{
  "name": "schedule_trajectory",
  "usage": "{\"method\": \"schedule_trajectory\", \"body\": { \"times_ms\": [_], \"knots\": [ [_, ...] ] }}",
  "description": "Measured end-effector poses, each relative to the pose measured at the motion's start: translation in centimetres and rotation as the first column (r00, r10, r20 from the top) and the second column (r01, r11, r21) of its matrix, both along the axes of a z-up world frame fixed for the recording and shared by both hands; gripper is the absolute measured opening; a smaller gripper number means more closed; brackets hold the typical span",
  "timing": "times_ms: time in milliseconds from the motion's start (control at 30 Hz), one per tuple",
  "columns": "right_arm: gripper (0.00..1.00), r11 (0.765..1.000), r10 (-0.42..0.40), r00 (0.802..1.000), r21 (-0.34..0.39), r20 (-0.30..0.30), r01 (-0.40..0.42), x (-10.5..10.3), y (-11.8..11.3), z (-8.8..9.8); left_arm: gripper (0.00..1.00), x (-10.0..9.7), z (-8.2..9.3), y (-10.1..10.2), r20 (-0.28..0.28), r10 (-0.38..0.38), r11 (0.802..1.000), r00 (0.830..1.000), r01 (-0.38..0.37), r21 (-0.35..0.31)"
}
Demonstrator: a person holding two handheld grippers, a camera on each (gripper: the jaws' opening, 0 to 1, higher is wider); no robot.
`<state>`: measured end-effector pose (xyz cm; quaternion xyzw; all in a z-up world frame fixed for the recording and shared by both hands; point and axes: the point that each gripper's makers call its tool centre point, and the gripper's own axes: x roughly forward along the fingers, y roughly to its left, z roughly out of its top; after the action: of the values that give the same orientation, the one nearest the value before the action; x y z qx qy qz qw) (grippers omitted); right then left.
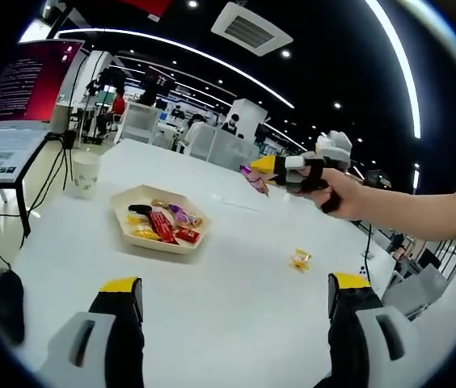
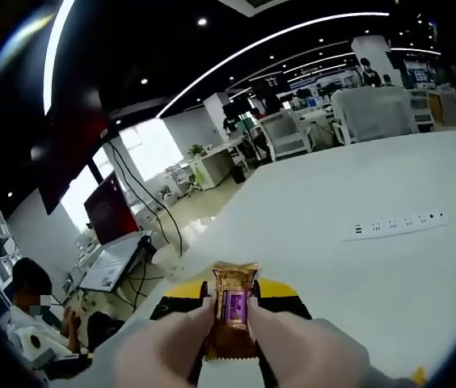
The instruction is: Place the target food into the container with the food tongs after gripping and lifting it, then release it inside without dropping or visibly crushing the food.
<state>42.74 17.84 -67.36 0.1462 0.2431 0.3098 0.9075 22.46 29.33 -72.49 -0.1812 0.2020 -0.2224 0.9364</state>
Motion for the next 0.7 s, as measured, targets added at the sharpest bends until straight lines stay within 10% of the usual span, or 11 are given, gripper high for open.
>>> {"method": "schedule_trajectory", "body": {
  "times_ms": [200, 700],
  "knots": [
    [0.22, 1.0, 0.003, 1.0, 0.004, 0.005, -0.003, -0.5, 0.8, 0.8, 0.97, -0.1, 2.0, -0.2, 0.042, 0.005, 0.998, 0.999, -0.003, -0.06],
    [0.22, 0.993, 0.106, 0.993, -0.057, 0.048, -0.103, 0.6, 2.0, 1.5, 0.99, -1.0, 0.3, -1.3, 0.028, -0.005, 1.0, 1.0, 0.006, -0.022]
  ]
}}
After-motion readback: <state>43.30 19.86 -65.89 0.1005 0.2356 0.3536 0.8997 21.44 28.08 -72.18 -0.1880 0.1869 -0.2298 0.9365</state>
